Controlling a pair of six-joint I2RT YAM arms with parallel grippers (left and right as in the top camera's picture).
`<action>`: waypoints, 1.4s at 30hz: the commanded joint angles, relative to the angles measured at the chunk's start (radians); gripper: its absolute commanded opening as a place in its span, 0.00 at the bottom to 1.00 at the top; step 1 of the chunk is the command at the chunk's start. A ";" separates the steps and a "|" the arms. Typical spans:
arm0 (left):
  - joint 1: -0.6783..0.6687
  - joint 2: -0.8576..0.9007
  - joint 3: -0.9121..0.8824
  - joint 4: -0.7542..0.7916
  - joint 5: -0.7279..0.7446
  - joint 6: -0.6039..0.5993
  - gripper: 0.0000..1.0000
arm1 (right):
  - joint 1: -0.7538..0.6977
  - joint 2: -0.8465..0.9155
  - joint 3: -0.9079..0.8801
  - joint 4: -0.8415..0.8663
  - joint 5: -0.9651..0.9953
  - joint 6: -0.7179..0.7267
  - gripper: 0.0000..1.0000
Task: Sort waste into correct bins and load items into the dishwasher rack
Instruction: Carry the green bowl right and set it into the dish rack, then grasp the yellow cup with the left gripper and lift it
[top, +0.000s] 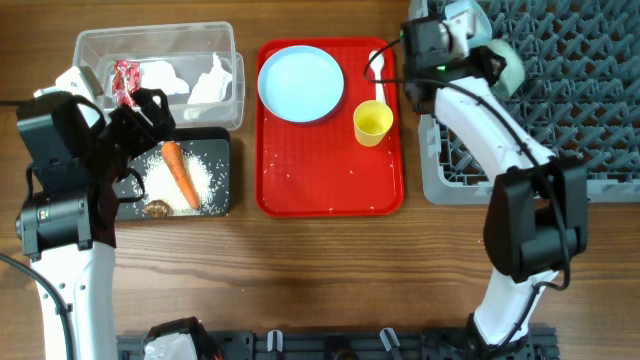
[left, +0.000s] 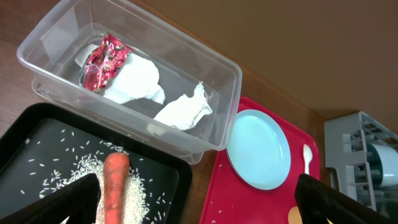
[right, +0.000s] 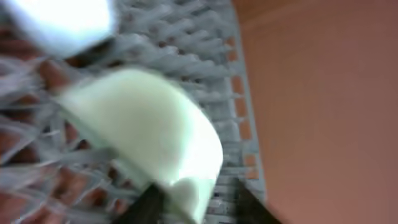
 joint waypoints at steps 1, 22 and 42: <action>0.006 0.000 0.008 0.003 0.005 -0.009 1.00 | 0.079 0.019 -0.010 -0.024 -0.067 0.087 1.00; 0.006 0.000 0.008 0.003 0.005 -0.009 1.00 | 0.118 -0.210 -0.017 -0.164 -1.135 0.384 0.81; 0.006 0.004 0.008 0.013 0.103 -0.008 1.00 | -0.103 -0.209 -0.016 -0.129 -1.465 0.325 0.81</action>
